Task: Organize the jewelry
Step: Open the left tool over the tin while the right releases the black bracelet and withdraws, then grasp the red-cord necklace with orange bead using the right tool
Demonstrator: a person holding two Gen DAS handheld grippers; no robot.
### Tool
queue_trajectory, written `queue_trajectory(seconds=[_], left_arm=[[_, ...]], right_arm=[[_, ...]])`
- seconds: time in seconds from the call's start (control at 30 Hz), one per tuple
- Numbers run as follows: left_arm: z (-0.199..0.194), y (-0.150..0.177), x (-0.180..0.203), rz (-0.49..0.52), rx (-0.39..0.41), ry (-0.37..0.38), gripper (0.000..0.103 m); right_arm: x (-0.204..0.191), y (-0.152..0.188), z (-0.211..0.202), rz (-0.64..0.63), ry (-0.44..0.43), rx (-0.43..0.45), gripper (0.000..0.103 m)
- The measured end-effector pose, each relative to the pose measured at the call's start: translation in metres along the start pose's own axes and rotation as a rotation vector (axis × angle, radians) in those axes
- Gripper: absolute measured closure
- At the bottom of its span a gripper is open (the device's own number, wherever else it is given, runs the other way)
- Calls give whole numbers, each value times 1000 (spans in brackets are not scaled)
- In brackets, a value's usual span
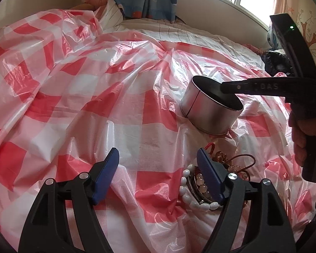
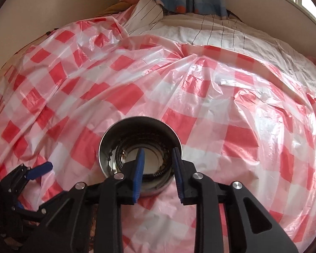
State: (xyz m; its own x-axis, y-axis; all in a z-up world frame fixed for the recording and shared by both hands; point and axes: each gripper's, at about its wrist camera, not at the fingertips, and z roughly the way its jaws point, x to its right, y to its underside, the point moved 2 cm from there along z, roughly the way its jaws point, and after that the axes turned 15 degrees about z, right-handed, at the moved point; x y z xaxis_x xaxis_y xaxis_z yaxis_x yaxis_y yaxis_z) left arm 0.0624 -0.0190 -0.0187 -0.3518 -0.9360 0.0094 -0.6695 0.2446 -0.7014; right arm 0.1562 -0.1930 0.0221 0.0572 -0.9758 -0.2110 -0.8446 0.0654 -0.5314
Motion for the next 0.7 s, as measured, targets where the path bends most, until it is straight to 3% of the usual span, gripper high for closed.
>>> queue_trajectory(seconds=[0.13, 0.23, 0.37, 0.5, 0.6, 0.7], left_arm=[[0, 0, 0, -2, 1, 5, 29], [-3, 0, 2, 12, 11, -2, 29], [-13, 3, 11, 68, 30, -29, 29], [-33, 9, 28, 154, 69, -25, 29], [-44, 22, 38, 217, 63, -37, 29], [-51, 33, 37, 234, 46, -58, 29]], right_arm=[[1, -3, 6, 43, -37, 31, 74], [6, 9, -14, 83, -42, 124, 50], [13, 48, -39, 119, -2, 175, 41], [23, 99, -56, 171, -1, 162, 41], [32, 119, -62, 218, -32, 152, 41], [32, 123, -63, 251, -131, 132, 50]])
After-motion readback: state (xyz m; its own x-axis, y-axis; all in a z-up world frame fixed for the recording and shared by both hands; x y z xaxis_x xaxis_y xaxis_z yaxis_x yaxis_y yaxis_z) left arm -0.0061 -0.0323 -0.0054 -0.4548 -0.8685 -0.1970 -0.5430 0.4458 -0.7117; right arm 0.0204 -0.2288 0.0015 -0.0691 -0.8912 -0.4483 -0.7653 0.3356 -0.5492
